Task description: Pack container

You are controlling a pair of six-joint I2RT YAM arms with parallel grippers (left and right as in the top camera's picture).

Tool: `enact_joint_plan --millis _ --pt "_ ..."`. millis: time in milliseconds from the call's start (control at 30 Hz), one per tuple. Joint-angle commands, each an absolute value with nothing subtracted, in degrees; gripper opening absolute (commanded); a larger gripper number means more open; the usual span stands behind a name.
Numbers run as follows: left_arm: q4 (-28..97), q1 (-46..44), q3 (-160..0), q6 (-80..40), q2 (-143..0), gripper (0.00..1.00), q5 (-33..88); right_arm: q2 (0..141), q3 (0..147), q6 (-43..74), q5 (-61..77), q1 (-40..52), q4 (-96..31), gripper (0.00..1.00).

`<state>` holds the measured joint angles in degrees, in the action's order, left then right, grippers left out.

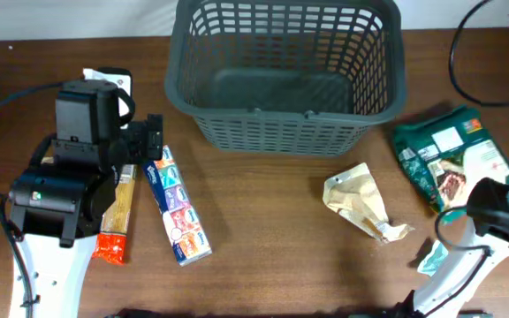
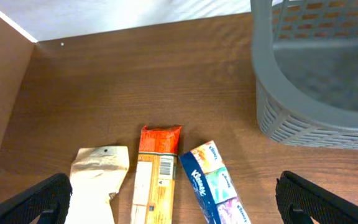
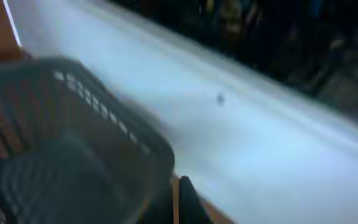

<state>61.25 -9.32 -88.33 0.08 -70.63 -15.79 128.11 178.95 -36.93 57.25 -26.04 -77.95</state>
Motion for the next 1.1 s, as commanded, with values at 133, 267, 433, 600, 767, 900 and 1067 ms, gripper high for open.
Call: enact_joint_plan --millis 133,267,433,600,767,900,1067 --pt "61.23 -9.08 -88.53 0.95 -70.57 0.99 -15.18 125.93 179.57 -24.03 60.49 -24.71 -75.05 0.04" --pt "61.23 -9.08 -88.53 0.97 -70.57 0.99 -15.22 125.93 179.57 -23.42 61.34 -24.71 -75.59 0.03" --pt "61.28 -9.08 -88.53 0.95 -70.57 0.99 -15.22 125.93 179.57 -23.42 61.36 -24.71 -75.77 0.04" --pt "61.28 -9.08 -88.53 0.95 -70.57 0.99 -15.20 125.86 179.59 -23.44 63.94 -24.71 -71.55 0.99" --pt "61.56 -9.08 -88.53 0.95 -70.54 0.99 -15.20 124.79 179.59 -23.29 68.73 -24.82 -66.74 0.99" --pt "62.33 -9.08 -88.53 0.95 -70.57 0.99 -15.25 124.20 179.59 -16.19 69.58 -25.28 -62.04 0.99" --pt "62.61 -9.08 -88.53 0.95 -70.54 0.99 -15.40 123.17 179.70 0.62 65.25 -28.49 -57.74 0.99"
